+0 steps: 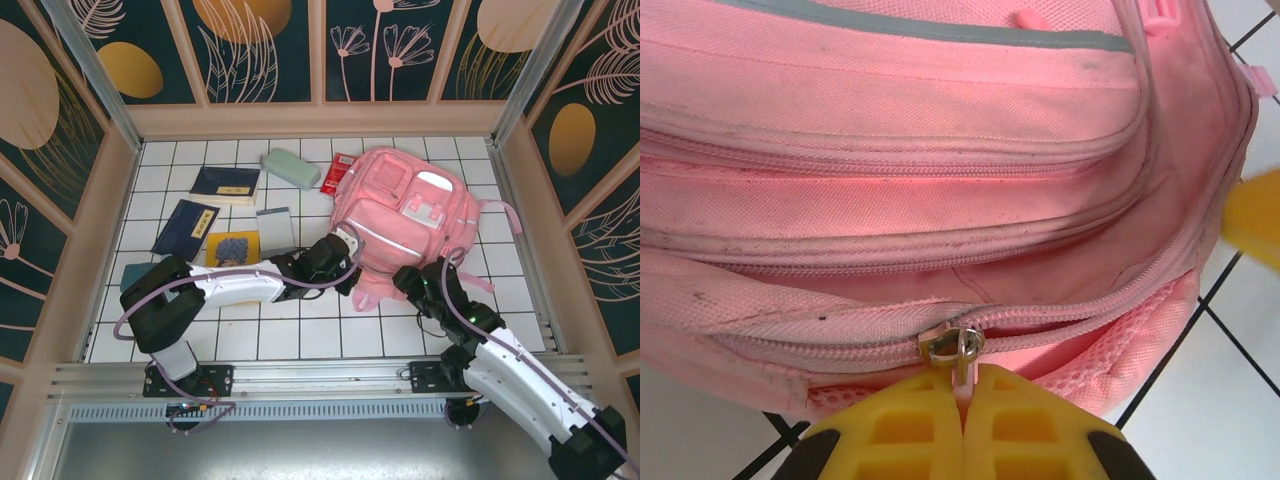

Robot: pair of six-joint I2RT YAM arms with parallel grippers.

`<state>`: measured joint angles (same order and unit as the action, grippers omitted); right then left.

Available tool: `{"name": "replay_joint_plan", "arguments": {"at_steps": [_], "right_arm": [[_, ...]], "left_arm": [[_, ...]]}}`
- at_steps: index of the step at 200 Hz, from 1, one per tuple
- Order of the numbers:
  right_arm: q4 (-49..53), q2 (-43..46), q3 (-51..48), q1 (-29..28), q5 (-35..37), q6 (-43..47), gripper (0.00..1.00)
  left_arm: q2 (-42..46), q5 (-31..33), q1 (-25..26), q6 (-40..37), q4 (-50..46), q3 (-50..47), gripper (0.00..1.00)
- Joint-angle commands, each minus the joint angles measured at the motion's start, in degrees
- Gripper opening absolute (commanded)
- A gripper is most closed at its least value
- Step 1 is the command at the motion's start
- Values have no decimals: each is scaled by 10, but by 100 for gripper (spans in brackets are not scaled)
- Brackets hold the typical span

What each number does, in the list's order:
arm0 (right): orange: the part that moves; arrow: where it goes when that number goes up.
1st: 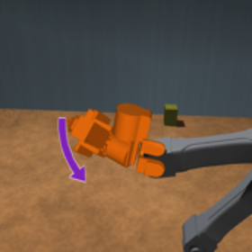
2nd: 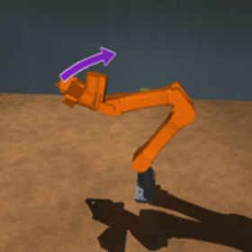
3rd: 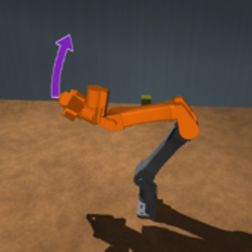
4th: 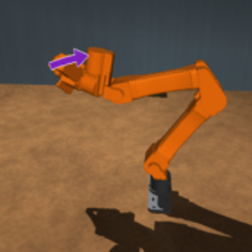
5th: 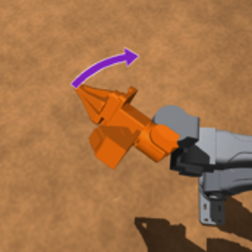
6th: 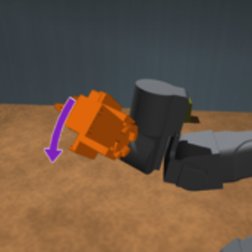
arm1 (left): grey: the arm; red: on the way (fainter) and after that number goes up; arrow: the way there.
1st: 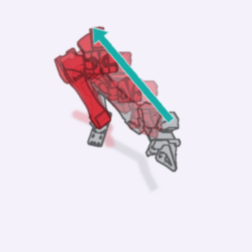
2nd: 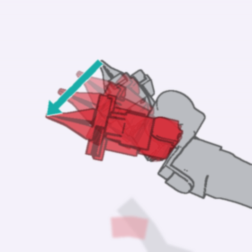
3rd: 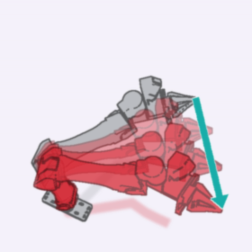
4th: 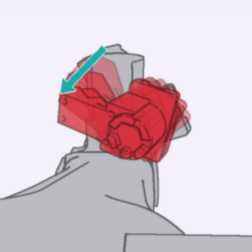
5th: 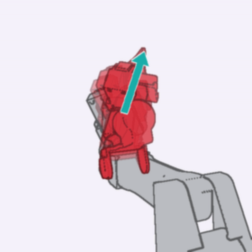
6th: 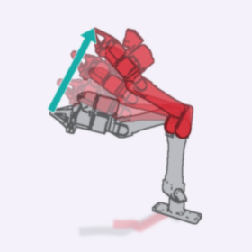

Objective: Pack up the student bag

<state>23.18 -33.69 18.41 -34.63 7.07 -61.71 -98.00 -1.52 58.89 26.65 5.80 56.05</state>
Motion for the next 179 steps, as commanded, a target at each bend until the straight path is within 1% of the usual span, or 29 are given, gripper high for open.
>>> {"name": "replay_joint_plan", "arguments": {"at_steps": [1,29,36,55,61,69,73,81,95,124,128,142,157,179], "right_arm": [[-4,-24,-16,-37,45,-76,62],[-75,-66,-30,-41,57,-90,64],[-88,-72,-30,-41,68,-88,62],[-100,-90,-22,-38,99,-73,42],[-99,-98,-18,-35,105,-65,36],[-91,-107,-12,-28,111,-58,23],[-87,-110,-10,-23,112,-54,14],[-84,-114,-6,-13,111,-41,0],[-78,-109,-4,0,108,-16,0],[-36,-77,-3,30,125,19,0],[-30,-71,-3,52,123,25,0],[-15,-49,-6,90,113,47,0],[-11,-24,-11,127,100,77,0],[6,-8,-8,164,99,108,0]], "left_arm": [[-13,-16,4,7,53,6,0],[-8,-16,3,4,49,5,0],[-6,-14,4,3,44,5,0],[-6,-5,3,2,39,0,0],[13,-3,4,2,37,0,0],[18,1,4,1,35,0,0],[20,5,4,2,33,0,0],[24,17,3,3,26,0,0],[25,43,4,3,3,0,0],[24,126,3,1,-42,4,0],[24,139,3,1,-49,5,0],[21,171,-4,-2,-66,5,0],[12,195,-21,1,-86,9,0],[2,218,-70,14,-113,15,0]]}}
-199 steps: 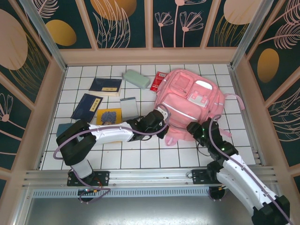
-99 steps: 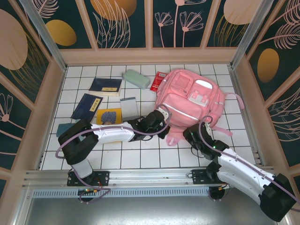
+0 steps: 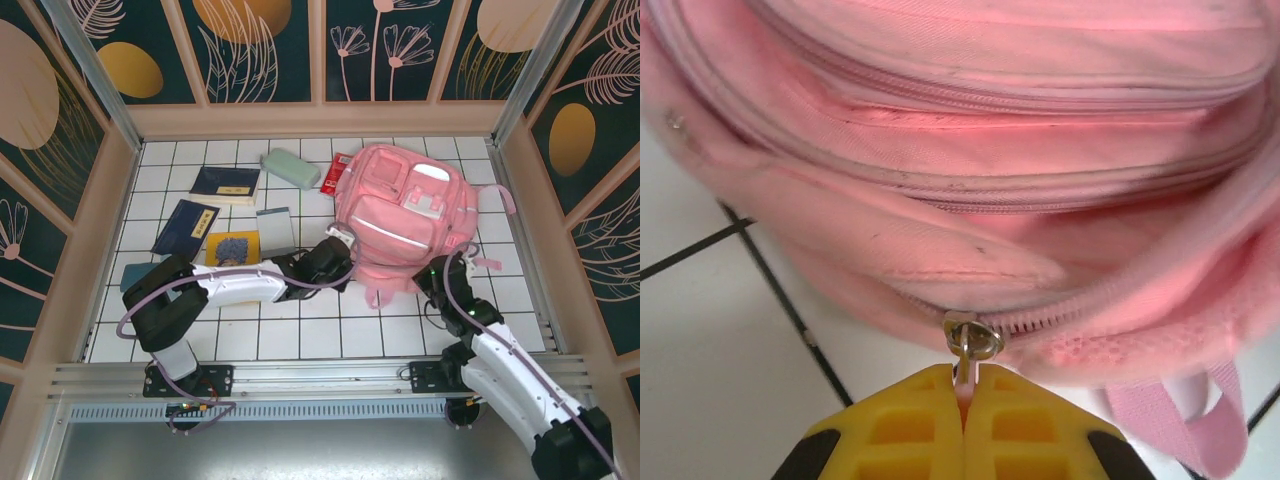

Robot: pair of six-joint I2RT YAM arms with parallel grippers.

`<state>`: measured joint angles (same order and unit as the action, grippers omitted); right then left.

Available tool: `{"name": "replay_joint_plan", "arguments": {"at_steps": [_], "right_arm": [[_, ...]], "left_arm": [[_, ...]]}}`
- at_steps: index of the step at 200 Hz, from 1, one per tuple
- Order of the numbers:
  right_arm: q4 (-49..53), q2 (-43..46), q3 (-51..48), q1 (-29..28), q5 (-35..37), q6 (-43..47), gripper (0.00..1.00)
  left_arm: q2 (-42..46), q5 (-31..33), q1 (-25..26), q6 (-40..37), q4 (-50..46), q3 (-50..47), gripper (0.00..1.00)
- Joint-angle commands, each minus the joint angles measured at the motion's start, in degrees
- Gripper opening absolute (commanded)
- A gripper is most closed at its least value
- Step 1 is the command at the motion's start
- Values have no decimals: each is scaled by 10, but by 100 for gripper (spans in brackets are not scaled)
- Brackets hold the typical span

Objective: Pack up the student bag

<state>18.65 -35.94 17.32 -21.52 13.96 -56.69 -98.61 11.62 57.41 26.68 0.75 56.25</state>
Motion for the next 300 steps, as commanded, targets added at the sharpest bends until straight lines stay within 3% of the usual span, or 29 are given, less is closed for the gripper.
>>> {"name": "replay_joint_plan", "arguments": {"at_steps": [1,29,52,69,104,126,161,185,204,219,238,250,300], "right_arm": [[52,15,4,34,30,59,0],[29,19,0,62,-5,87,0],[-16,15,-4,61,-71,96,0],[-22,16,-4,51,-96,81,27],[-41,27,-26,-7,-125,9,51],[-65,27,-42,-62,-118,-51,58],[-54,30,-34,-131,-73,-120,59],[-20,26,-24,-140,-32,-141,68],[-18,16,-30,-139,-18,-154,68],[-19,8,-36,-136,-6,-158,60],[-21,3,-37,-117,-2,-146,32],[-12,2,-31,-101,-2,-132,0],[46,33,-10,-15,-10,-58,0]], "left_arm": [[0,87,-58,13,-63,14,0],[-27,80,-85,-9,-57,34,0],[-18,-19,-84,-21,-25,45,0],[-6,-53,-78,-20,-9,45,0],[1,-91,-34,-34,4,51,0],[18,-119,-3,-33,17,50,0],[14,-148,32,-21,46,41,0],[10,-158,49,-29,55,37,0],[16,-151,50,-33,55,31,0],[23,-142,50,-39,49,27,0],[33,-127,50,-46,39,19,0],[37,-105,51,-50,31,13,0],[23,65,37,-60,-40,21,0]]}}
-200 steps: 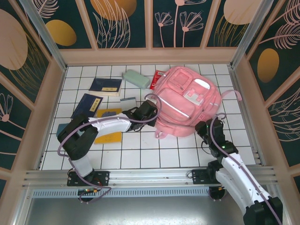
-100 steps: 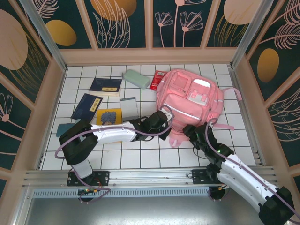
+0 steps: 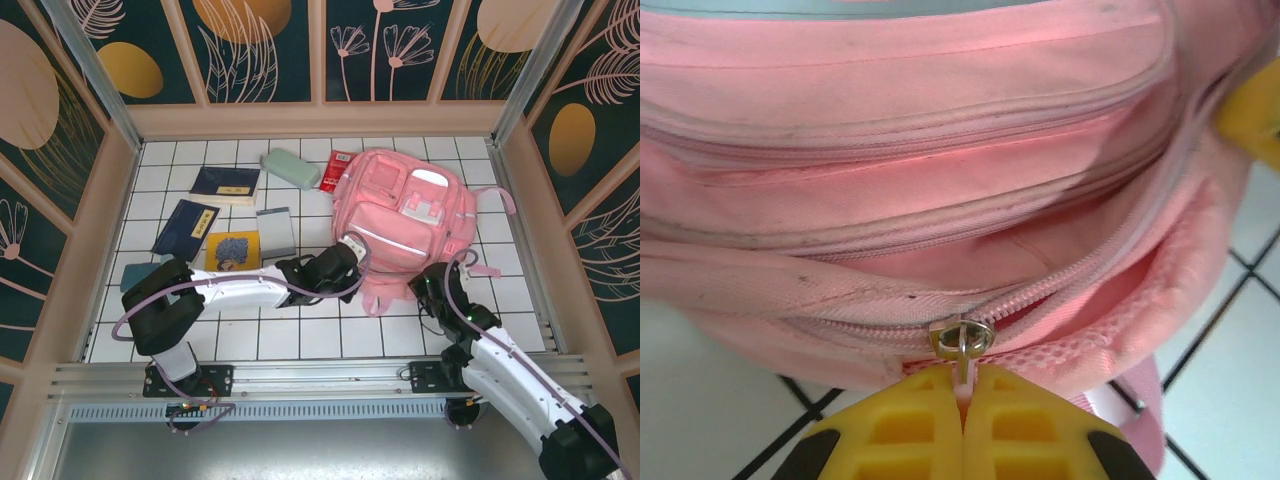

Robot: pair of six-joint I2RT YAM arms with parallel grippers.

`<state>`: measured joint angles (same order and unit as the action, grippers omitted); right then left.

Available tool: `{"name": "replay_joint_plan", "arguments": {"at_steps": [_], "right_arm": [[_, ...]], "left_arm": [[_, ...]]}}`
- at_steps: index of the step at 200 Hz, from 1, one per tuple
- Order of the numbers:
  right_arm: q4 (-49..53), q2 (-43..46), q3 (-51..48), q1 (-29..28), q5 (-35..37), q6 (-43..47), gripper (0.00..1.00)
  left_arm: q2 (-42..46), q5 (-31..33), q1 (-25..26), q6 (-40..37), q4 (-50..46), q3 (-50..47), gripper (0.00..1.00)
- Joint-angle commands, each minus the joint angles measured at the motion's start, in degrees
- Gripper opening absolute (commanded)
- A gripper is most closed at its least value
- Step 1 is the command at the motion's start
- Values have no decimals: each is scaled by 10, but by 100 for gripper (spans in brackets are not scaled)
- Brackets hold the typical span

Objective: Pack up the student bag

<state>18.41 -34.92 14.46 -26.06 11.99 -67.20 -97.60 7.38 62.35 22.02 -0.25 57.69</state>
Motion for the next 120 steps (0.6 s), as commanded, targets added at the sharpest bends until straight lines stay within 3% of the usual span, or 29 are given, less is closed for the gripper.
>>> {"name": "replay_joint_plan", "arguments": {"at_steps": [1,27,54,69,81,104,120], "right_arm": [[49,25,19,32,10,48,0],[64,48,29,50,12,76,0],[38,44,23,51,-42,89,0],[10,48,12,46,-92,85,27],[-5,48,5,26,-108,63,38],[-31,42,-9,-66,-82,-8,52],[-61,27,-19,-131,-53,-53,54]], "left_arm": [[12,108,-14,-13,-31,7,0],[7,102,-55,-4,-32,5,0],[12,-1,-55,-21,-7,14,0],[6,-22,-52,-19,-4,25,0],[2,-24,-50,-19,-4,32,0],[-1,-36,-47,-16,3,33,0],[0,-40,-43,-15,7,30,0]]}}
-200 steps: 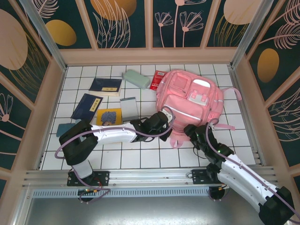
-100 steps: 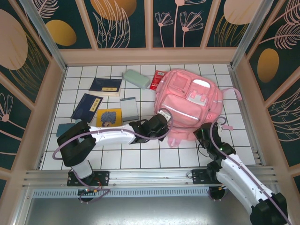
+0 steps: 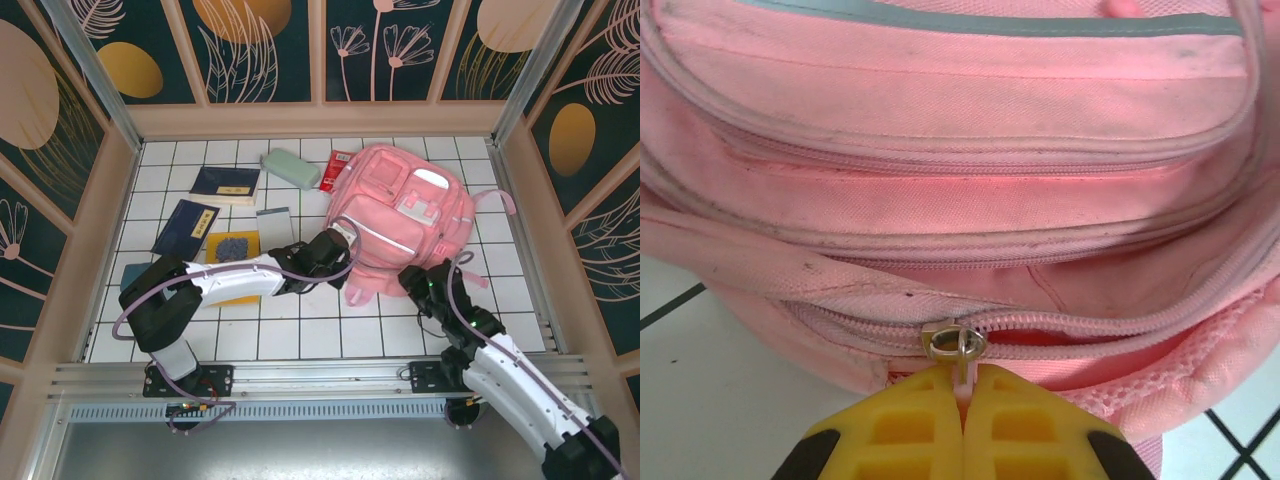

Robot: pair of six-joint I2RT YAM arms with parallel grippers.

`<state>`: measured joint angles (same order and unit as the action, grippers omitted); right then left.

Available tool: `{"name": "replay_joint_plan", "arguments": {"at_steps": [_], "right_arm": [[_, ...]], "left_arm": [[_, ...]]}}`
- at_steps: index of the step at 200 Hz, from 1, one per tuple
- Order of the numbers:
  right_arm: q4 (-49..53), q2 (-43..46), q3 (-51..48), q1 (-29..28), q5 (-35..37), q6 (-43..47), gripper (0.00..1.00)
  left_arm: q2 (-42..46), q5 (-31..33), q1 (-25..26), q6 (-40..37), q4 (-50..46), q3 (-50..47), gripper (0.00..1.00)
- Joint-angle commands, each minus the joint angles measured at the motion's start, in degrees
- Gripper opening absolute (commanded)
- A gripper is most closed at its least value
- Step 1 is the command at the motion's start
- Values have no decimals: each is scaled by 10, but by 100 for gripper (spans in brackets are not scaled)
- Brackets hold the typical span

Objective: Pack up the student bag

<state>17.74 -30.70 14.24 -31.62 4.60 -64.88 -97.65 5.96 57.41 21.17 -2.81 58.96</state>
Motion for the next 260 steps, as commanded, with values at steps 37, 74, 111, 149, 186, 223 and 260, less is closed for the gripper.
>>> {"name": "replay_joint_plan", "arguments": {"at_steps": [37,74,111,149,186,223,260], "right_arm": [[-98,-93,-2,-137,61,-120,61],[-102,-138,8,-139,86,-158,63],[-129,-120,9,-138,111,-161,72],[-134,-142,12,-123,106,-158,68],[-118,-145,10,-95,97,-138,38],[-28,-103,17,-69,124,-105,0],[49,-26,24,-1,124,-45,0]], "left_arm": [[0,-30,14,-6,38,12,0],[6,-34,20,-2,51,0,0],[7,-37,24,1,56,-7,0],[6,-41,30,4,59,-8,0],[6,-33,31,6,57,-7,0],[-1,18,31,-5,32,3,0],[-2,82,12,-24,-5,16,0]]}}
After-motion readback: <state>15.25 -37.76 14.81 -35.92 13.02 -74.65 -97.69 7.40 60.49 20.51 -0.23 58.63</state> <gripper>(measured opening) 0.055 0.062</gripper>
